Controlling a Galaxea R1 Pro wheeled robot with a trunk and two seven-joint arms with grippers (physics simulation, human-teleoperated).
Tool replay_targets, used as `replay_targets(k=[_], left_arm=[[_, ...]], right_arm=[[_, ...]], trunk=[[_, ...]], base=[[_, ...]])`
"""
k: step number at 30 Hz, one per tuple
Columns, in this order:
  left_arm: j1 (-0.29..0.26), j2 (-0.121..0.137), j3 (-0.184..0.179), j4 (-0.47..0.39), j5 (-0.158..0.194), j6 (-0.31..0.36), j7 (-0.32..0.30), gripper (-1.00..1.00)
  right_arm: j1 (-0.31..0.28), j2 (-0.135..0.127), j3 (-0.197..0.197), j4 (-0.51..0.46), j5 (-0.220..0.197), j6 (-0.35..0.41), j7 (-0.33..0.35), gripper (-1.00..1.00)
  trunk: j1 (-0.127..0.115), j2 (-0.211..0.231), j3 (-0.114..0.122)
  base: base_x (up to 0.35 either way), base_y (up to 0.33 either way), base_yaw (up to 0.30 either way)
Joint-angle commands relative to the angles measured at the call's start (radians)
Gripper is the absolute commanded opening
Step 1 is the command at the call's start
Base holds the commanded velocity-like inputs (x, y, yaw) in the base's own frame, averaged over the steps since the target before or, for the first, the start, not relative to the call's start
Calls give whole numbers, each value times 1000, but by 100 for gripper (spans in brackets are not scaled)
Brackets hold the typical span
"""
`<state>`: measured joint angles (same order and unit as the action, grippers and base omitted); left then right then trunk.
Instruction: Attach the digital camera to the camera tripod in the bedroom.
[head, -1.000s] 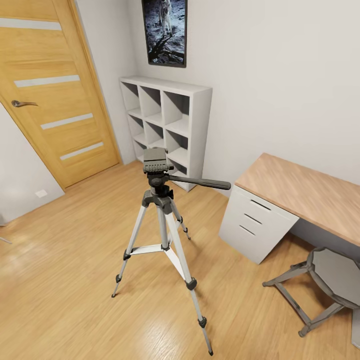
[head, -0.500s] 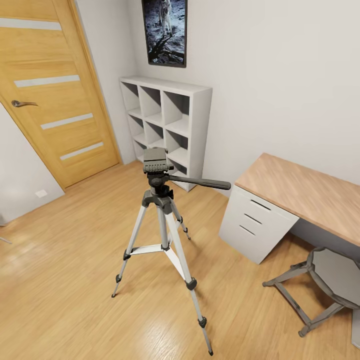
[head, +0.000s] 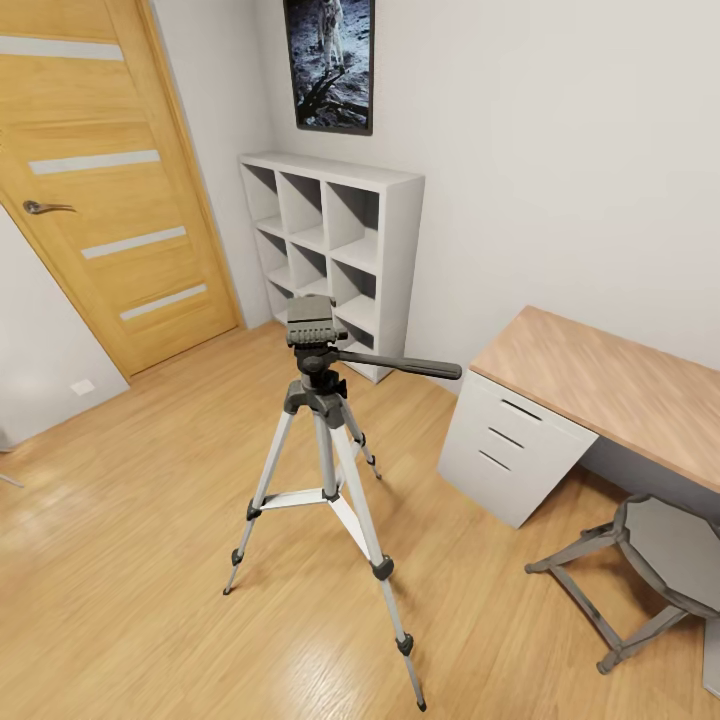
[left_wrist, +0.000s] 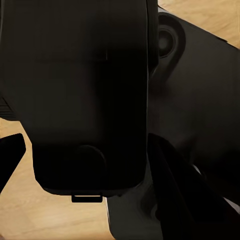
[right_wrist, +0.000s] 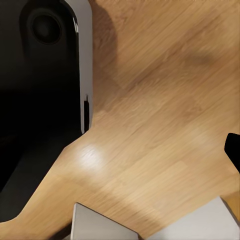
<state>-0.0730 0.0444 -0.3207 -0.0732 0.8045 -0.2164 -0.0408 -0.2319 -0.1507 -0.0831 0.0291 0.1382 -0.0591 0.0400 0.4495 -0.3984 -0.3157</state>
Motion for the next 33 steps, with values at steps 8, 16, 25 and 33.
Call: replay_targets(k=[8, 16, 25, 33], left_arm=[[-1, 0, -7, 3, 10, -5, -9, -100], [-1, -1, -6, 5, 14, -7, -6, -100], [-1, -3, -5, 6, 15, -6, -2, -100], [-1, -3, -6, 9, 14, -5, -2, -100]], right_arm=[[-1, 0, -9, 3, 11, -7, -1, 100], [-1, -1, -9, 3, 10, -8, -2, 100], [-1, -1, -9, 3, 11, -8, -2, 100], [-1, 0, -9, 3, 13, -12, -3, 100]], trunk=[[0, -2, -2], [0, -2, -2], [0, -2, -2], [0, -2, -2]], base=[[0, 0, 175], [0, 0, 192], [0, 0, 20], [0, 0, 0]])
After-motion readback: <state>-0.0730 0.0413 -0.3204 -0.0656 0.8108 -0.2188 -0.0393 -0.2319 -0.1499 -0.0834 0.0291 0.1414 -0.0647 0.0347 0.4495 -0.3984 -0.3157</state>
